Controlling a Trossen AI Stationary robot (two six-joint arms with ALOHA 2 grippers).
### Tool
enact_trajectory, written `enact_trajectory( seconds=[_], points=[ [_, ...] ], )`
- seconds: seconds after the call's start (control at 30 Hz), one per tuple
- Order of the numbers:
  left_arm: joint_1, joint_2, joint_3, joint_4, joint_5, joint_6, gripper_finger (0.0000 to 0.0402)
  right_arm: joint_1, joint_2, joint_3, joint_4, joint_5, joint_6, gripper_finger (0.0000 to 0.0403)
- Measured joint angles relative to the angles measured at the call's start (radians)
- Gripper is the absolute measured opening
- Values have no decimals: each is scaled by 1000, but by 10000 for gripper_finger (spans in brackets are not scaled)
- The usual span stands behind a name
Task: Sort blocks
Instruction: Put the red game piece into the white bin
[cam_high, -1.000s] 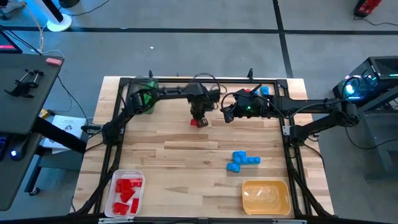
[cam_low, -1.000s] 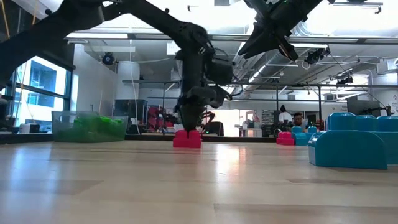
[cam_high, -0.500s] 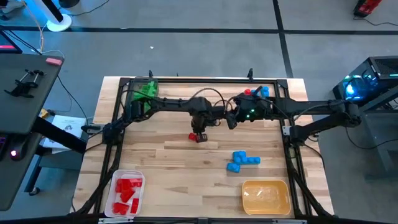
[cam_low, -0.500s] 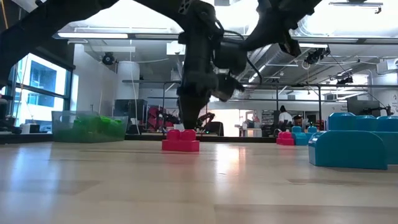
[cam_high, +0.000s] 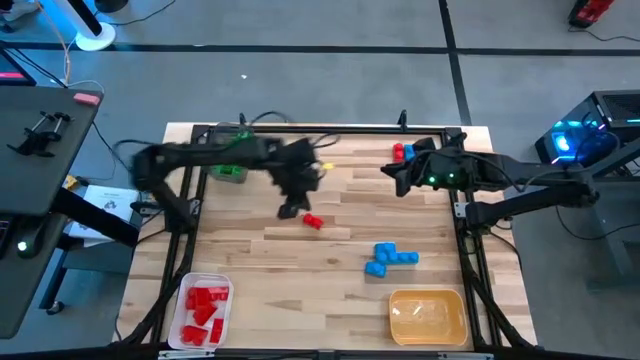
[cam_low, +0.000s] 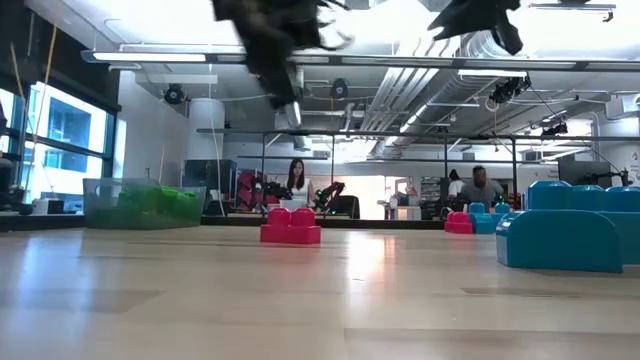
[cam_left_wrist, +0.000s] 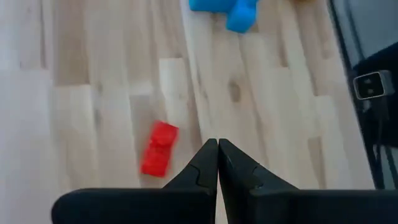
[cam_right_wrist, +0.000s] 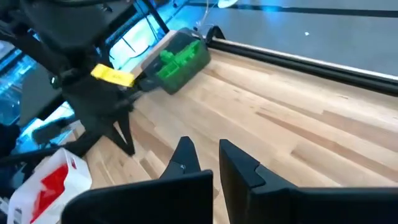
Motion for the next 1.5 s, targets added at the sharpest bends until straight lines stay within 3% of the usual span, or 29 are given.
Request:
enact_trajectory(
  seconds=[0.17, 0.3, 0.4, 0.57, 0.73, 0.9, 1.13, 1.5],
  points=[
    [-28, -257, -432, 444, -31, -110, 0, -3, -5, 0, -33, -3, 1, 0],
    [-58, -303, -528, 763, -180, -198, 6, -21, -3, 0, -34, -16, 2, 0],
    [-58, -245, -460, 732, -219, -61, 30, -29, -3, 0, -34, -33, 4, 0],
    [-69, -113, -266, 471, -216, 187, 101, -29, -3, 0, -44, -48, 25, 0],
    [-83, 11, -134, 238, -231, 218, 171, -29, 1, 0, -46, -74, 28, 0],
    [-115, 98, -126, 226, -229, 245, 216, -29, 10, 0, -49, -75, 28, 0],
    [-139, 210, -126, 259, -288, 333, 246, -29, 17, 0, -57, -75, 25, 0],
    [-129, 323, -124, 285, -316, 309, 249, -28, 17, -1, -74, -75, 24, 0]
  ],
)
